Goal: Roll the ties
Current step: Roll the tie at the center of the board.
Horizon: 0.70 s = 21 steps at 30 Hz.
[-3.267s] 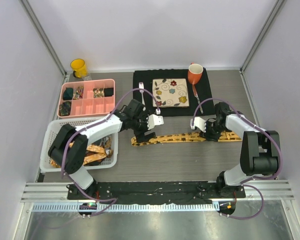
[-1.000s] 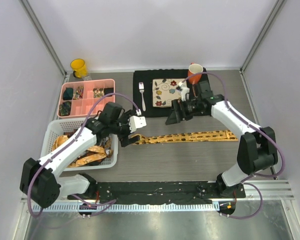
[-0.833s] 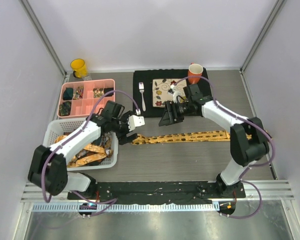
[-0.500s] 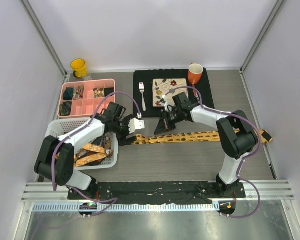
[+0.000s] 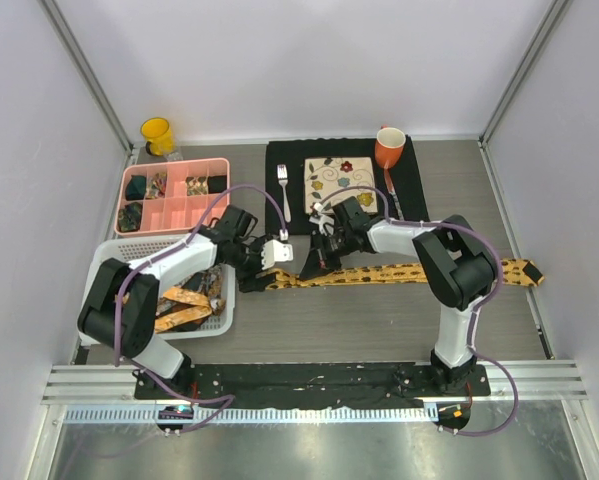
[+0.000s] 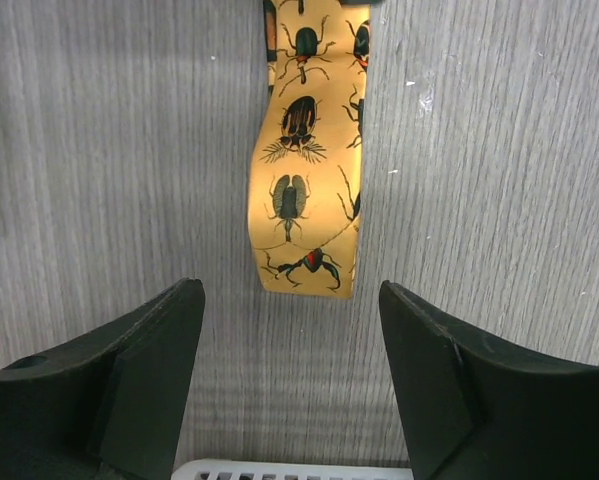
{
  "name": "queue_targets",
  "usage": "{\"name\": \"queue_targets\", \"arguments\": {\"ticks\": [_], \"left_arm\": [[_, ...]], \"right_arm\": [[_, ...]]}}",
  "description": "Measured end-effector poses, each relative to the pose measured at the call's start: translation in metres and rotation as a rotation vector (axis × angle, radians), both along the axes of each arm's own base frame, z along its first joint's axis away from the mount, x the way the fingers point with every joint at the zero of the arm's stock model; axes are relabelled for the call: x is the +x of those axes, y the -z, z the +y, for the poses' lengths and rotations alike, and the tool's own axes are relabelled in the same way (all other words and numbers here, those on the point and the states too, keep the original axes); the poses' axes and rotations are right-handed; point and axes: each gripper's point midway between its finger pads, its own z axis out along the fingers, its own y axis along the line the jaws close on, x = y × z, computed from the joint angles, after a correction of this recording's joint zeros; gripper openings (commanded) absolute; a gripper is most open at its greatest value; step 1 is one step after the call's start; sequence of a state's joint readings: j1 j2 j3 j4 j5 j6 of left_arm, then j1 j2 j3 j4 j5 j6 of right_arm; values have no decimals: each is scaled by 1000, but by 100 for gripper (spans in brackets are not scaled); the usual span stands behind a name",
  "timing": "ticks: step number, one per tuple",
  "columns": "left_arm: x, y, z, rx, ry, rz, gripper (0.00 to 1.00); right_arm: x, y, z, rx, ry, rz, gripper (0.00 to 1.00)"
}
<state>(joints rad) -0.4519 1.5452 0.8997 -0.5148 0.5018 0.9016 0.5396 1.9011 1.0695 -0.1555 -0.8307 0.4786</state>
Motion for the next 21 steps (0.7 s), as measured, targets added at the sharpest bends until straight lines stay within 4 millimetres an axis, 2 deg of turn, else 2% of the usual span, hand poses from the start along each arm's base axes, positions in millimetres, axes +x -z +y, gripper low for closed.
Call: {"name": "queue_targets", "arguments": {"ticks": [5, 9, 21], "left_arm": [[-1, 7, 1, 11, 3, 18, 66], [-2, 12, 2, 21, 6, 29, 58], [-8, 10, -7, -10, 38, 42, 41]], "right_arm": [[-4, 20, 5, -28, -11, 36, 1], [-1, 34, 6, -54, -7, 49, 1], [4, 35, 7, -66, -5, 36, 1]]}}
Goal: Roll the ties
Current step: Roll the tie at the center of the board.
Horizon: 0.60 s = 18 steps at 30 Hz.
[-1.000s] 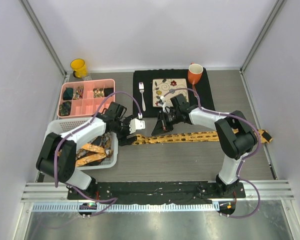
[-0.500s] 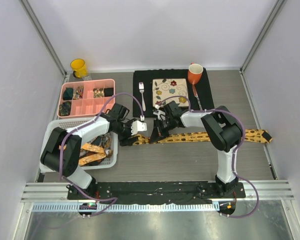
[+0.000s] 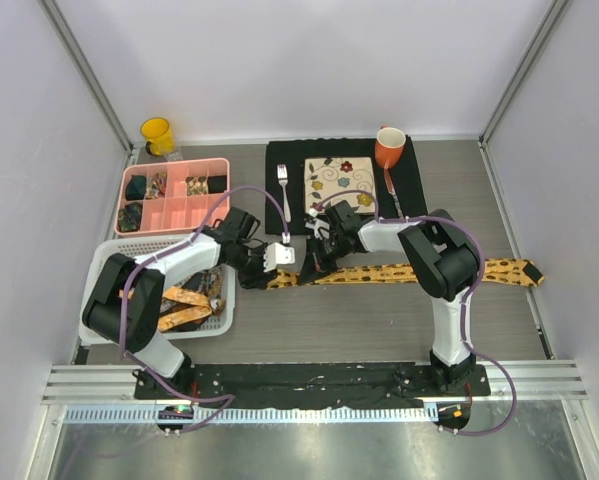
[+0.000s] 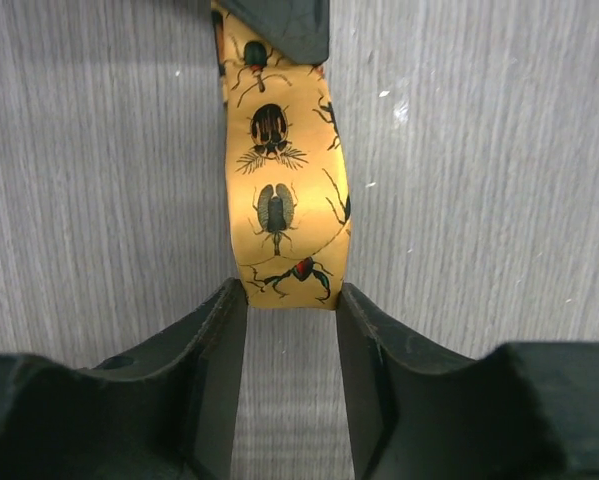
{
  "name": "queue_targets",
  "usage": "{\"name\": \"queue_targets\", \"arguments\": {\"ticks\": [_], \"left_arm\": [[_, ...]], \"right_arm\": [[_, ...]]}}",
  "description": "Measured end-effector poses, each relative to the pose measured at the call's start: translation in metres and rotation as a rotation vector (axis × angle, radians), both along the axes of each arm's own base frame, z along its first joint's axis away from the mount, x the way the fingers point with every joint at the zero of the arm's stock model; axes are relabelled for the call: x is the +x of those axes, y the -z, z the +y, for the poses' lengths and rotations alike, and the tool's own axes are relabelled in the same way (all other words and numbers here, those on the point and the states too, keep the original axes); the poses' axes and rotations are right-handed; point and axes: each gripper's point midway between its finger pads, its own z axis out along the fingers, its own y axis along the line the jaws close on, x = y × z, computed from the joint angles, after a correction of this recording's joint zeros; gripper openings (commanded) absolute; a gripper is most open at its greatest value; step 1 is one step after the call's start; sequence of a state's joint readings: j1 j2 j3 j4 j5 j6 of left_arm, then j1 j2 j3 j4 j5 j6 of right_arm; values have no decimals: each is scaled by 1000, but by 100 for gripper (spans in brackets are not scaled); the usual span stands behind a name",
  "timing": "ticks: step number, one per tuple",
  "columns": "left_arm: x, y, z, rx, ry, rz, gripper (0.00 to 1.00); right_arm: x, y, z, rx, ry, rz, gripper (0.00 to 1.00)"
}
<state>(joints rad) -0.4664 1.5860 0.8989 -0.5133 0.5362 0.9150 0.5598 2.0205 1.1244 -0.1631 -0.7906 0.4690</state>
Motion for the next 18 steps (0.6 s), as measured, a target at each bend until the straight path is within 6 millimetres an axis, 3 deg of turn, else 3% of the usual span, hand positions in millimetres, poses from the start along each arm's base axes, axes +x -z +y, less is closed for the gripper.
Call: {"name": "queue_targets", "arguments": {"ticks": [5, 10, 15, 18], "left_arm": [[-6, -6, -12, -29, 12, 16, 36], [-6, -22, -40, -77, 29, 6, 36], [2, -35, -63, -122, 23, -18, 35], [9, -32, -68, -121, 8, -16, 34]], "right_arm": [[1, 0, 0, -5, 2, -3, 1], [3, -1, 0, -9, 4, -9, 1], [4, -1, -1, -13, 2, -10, 1], [6, -1, -5, -20, 1, -13, 4]]}}
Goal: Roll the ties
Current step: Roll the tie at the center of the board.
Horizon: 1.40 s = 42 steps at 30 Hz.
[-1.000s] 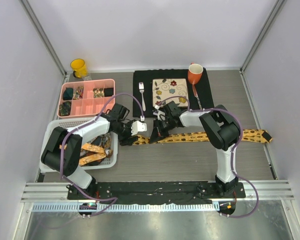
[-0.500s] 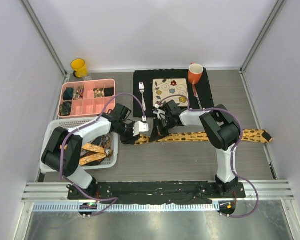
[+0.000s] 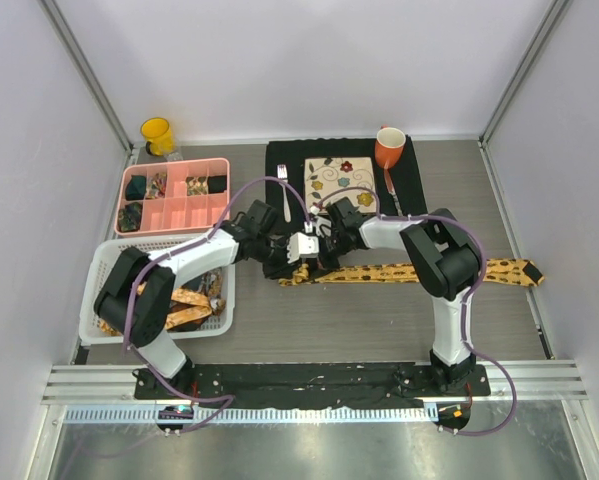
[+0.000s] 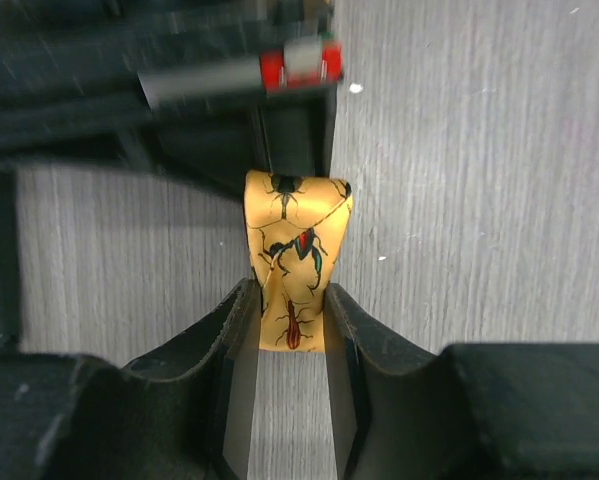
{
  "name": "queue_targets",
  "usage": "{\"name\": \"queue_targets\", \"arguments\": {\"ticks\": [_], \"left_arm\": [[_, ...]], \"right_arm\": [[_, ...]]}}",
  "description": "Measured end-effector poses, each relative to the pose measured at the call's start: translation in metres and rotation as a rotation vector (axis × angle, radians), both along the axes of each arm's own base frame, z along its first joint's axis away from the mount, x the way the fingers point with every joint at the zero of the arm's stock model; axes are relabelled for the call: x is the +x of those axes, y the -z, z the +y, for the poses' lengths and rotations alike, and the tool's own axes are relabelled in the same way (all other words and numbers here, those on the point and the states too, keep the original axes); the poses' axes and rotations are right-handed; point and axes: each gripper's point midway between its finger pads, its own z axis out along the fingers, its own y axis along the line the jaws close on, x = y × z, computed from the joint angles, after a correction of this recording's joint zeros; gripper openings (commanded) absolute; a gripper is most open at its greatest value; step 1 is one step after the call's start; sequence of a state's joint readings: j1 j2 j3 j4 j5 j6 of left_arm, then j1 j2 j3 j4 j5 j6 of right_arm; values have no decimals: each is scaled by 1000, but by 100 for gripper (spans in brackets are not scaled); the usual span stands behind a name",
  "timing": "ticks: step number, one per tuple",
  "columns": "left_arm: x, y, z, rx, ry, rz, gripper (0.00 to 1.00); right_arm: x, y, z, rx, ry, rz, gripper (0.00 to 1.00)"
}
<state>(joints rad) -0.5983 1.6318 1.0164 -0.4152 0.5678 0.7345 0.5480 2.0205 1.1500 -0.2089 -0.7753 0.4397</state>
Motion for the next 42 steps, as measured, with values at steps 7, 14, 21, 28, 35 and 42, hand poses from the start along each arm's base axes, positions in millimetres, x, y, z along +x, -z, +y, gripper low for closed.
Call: {"name": "queue_targets", "arguments": {"ticks": [7, 14, 21, 28, 35, 42], "left_arm": [[2, 12, 2, 28, -11, 14, 33], [5, 11, -1, 28, -8, 9, 33], [4, 20, -14, 52, 3, 16, 33], [2, 32, -15, 83, 3, 30, 32], [10, 31, -17, 84, -30, 18, 30], [12, 30, -19, 78, -51, 19, 29]], "right_arm": [[9, -14, -23, -13, 17, -29, 23], [12, -45, -41, 29, 31, -82, 46], [6, -52, -38, 75, 32, -36, 49], [6, -33, -35, 71, 54, 29, 44], [6, -20, -35, 53, 68, 68, 39], [6, -21, -31, 61, 72, 74, 22]]}}
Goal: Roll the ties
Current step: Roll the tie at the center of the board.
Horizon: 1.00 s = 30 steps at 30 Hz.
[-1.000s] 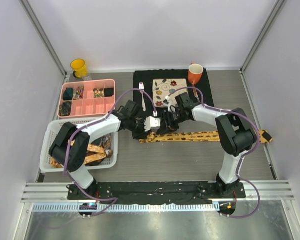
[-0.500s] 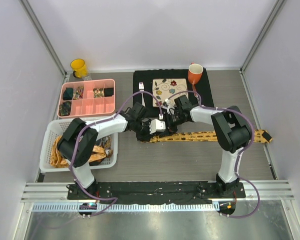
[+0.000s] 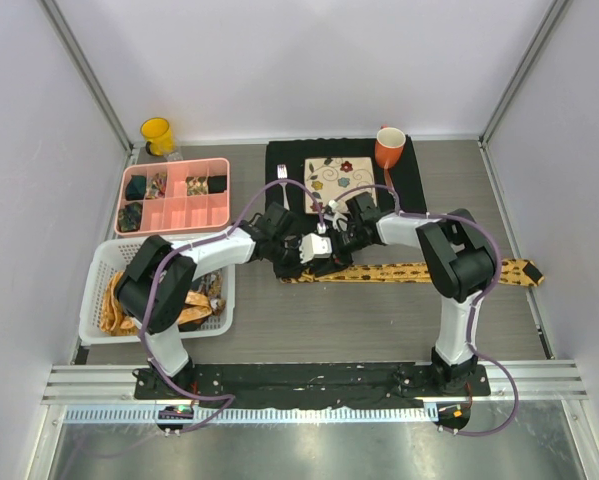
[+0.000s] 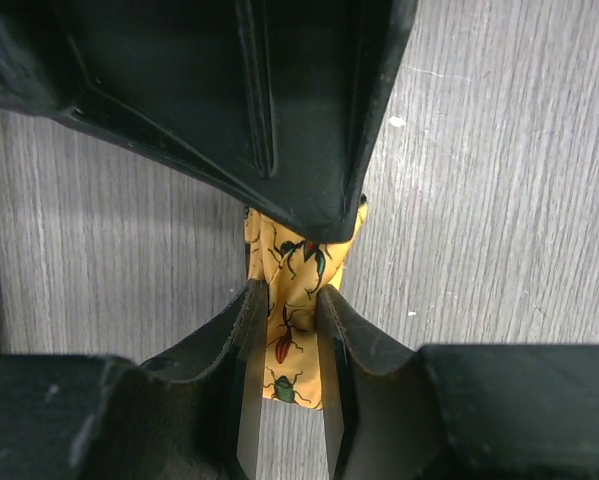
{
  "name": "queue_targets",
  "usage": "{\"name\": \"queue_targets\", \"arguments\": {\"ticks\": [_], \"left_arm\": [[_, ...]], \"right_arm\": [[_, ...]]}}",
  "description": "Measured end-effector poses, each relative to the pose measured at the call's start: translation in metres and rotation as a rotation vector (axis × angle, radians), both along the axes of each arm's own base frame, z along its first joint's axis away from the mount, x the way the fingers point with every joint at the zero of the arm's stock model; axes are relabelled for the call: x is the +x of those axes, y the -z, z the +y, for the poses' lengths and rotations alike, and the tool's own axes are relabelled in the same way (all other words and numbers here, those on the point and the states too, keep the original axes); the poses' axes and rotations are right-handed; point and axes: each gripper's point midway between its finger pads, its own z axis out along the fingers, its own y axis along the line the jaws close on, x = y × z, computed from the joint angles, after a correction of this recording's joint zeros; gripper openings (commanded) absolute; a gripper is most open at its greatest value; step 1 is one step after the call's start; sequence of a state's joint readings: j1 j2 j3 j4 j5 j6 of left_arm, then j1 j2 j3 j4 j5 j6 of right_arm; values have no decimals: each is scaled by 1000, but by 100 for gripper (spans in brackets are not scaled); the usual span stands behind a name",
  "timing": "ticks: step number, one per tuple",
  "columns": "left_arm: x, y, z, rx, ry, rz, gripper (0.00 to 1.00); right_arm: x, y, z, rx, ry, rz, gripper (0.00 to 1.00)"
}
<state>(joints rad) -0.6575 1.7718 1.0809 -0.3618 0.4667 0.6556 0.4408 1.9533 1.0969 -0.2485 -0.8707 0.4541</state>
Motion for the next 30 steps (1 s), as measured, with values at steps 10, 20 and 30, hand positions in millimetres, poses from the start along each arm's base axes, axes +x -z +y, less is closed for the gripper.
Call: {"name": "queue_targets", "arguments": {"ticks": [10, 20, 30], "left_arm": [[2, -1, -1, -1, 14, -18, 67], [11, -3, -10, 0, 58, -48, 71], [0, 12, -17, 53, 128, -29, 44]], "right_arm": [[8, 2, 5, -16, -23, -21, 1], [4, 11, 0, -44, -72, -28, 1], [3, 9, 0, -46, -89, -33, 1]]}}
